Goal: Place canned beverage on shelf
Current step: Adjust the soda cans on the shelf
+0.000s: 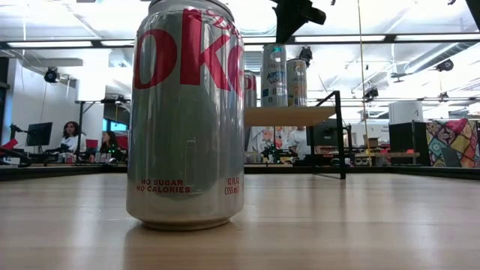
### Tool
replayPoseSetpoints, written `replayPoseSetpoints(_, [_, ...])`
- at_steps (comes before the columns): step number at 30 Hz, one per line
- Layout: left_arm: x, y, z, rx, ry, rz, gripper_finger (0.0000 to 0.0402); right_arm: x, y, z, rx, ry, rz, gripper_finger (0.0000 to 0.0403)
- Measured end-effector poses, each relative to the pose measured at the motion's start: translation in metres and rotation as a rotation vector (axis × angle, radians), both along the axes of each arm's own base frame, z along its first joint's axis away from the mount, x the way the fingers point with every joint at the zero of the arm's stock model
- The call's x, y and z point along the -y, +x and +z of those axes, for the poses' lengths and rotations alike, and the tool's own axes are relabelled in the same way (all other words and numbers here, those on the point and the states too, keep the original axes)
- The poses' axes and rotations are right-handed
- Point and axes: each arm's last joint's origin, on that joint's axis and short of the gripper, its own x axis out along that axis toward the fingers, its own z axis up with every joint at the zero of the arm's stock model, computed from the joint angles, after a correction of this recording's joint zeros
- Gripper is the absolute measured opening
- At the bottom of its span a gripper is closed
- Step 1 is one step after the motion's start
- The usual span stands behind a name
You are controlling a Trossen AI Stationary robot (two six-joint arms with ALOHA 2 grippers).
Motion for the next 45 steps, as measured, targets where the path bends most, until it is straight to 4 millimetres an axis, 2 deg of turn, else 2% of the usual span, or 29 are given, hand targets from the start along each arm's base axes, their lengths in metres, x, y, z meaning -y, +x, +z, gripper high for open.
replayPoseSetpoints(6, [0.000,0.000,0.000,0.000,0.000,0.000,0.0000,0.000,-0.001,0.006,0.010,-0.020,0.017,0.0009])
replayPoseSetpoints(13, [0.000,0.000,0.000,0.004,0.000,0.000,0.0000,0.005,0.001,0.013,0.040,-0.120,0.019,0.0009])
replayPoseSetpoints(18, [0.000,0.000,0.000,0.005,0.000,0.000,0.0000,0.021,0.005,0.015,0.082,-0.162,0.011,0.0009])
replayPoseSetpoints(26, [0.000,0.000,0.001,0.007,0.000,-0.001,0.0000,0.044,0.010,0.001,0.039,-0.133,-0.008,0.0009])
replayPoseSetpoints(45, [0.000,0.000,0.001,0.007,0.000,-0.001,0.0000,0.042,0.012,-0.007,0.008,-0.080,0.003,0.0009])
